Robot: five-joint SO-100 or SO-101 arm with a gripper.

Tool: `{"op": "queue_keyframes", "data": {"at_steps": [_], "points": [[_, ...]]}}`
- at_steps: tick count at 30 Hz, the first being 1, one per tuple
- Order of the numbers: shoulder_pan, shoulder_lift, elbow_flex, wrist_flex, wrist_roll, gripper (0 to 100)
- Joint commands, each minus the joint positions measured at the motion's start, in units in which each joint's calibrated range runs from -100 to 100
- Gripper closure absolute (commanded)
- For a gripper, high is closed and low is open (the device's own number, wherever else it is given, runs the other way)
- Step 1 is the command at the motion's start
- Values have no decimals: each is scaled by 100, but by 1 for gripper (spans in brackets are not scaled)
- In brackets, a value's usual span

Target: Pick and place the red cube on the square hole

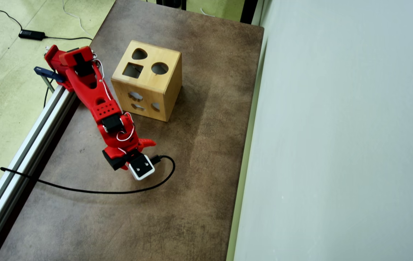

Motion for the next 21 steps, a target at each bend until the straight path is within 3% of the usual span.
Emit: {"op": "queue_keyframes", "data": {"at_steps": [1,21], "points": [[-54,-20,-83,-75,-24,50],[-17,-11,-83,-75,-24,50]]}}
